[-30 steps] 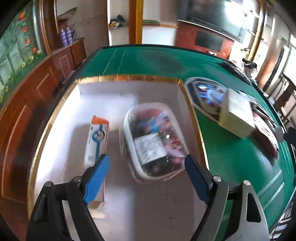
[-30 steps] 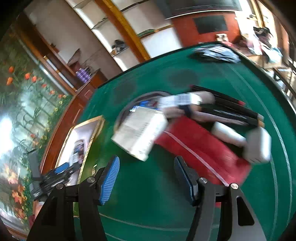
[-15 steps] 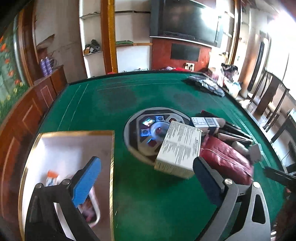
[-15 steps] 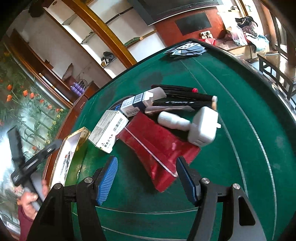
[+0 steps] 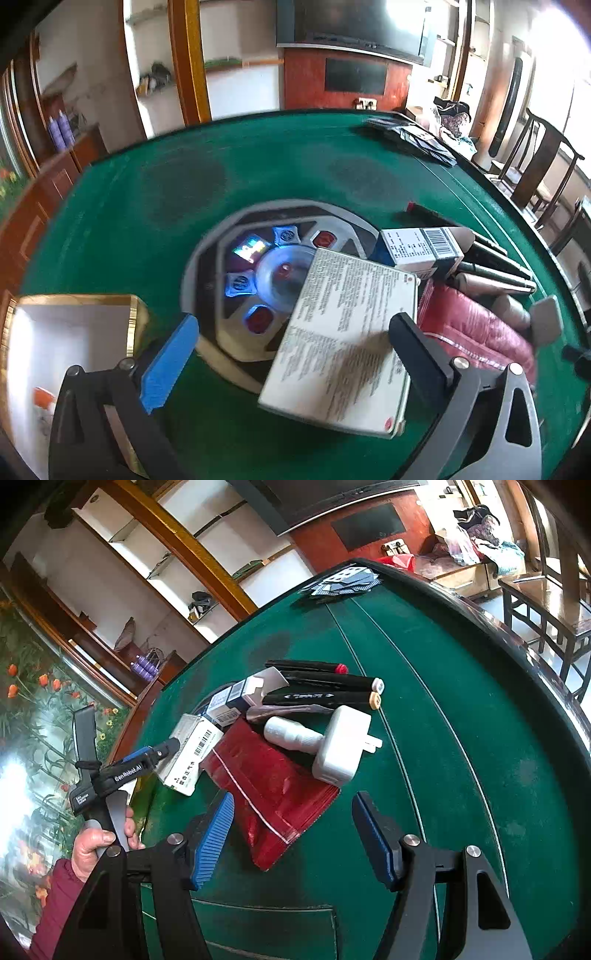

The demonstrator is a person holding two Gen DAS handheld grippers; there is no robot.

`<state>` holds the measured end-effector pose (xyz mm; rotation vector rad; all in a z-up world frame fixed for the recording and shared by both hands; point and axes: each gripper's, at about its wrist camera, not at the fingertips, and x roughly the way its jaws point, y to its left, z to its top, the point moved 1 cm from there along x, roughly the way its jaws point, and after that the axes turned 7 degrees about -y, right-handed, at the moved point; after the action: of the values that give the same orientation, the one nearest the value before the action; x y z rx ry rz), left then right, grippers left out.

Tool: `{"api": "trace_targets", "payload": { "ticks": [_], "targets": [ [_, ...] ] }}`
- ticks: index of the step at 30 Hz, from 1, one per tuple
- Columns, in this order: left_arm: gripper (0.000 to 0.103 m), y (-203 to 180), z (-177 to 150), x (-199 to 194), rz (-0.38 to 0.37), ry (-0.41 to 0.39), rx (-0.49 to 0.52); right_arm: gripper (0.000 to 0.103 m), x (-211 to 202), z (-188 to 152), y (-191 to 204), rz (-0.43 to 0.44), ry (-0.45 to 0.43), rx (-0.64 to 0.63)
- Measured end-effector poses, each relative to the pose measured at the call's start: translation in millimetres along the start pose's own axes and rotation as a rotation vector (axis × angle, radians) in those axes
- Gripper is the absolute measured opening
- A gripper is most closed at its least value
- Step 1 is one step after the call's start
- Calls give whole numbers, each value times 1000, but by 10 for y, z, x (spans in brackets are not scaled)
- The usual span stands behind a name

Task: Organize objects
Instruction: 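Grasp the white medicine box with left tool while right tool grasps the white charger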

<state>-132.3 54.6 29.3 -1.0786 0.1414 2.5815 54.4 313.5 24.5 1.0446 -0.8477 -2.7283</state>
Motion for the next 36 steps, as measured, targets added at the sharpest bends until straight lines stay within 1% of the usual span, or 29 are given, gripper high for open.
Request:
{"api": "trace_targets", "payload": {
  "ticks": [3, 5, 6, 7, 8, 9, 10, 12, 14, 18, 20, 24, 26, 29, 32, 34, 36],
  "targets": [
    [103, -58, -2, 86, -88, 50, -38, 71, 32, -1, -9, -2, 5, 3],
    [103, -171, -51, 152, -140, 99, -18, 71, 56, 0, -3, 2, 7, 5],
    [102, -230, -85, 171, -137, 114, 3, 71, 63, 1, 10, 1, 8, 2],
    [99, -327, -137, 197, -103, 129, 51, 71, 69, 3, 23, 2, 8, -1],
    [88, -398, -177, 200, -89, 127, 87, 71, 75, 7, 37, 4, 10, -5],
    [76, -448, -199, 167, -96, 108, 101, 71, 77, 10, 53, 6, 10, -10],
    [71, -476, -207, 119, -109, 93, 95, 71, 76, 15, 71, 9, 9, -14],
    [47, -492, -207, 62, -127, 92, 73, 71, 72, 22, 100, 7, 6, -23],
    [41, -504, -208, -27, -111, 76, 66, 71, 74, 26, 111, 2, 6, -30],
    [40, -495, -220, -280, -80, 23, 60, 71, 60, 52, 113, -8, 4, -37],
    [40, -460, -238, -495, -82, -5, 46, 71, 52, 72, 124, -14, 4, -48],
    [40, -435, -364, -934, -87, -53, 61, 71, 93, 136, 203, -30, 21, -105],
    [40, -406, -461, -1148, -99, -67, 57, 71, 117, 202, 204, -75, 9, -135],
    [40, -310, -608, -1377, -103, -78, 46, 71, 172, 310, 79, -183, -10, -117],
    [40, -244, -727, -1472, -83, -84, 39, 71, 268, 364, -56, -204, 8, -56],
    [40, -169, -785, -1516, -77, -87, 23, 69, 346, 362, -101, -218, 22, -26],
    [40, -121, -851, -1566, -76, -86, 8, 59, 451, 346, -106, -235, 47, -12]
  ]
}}
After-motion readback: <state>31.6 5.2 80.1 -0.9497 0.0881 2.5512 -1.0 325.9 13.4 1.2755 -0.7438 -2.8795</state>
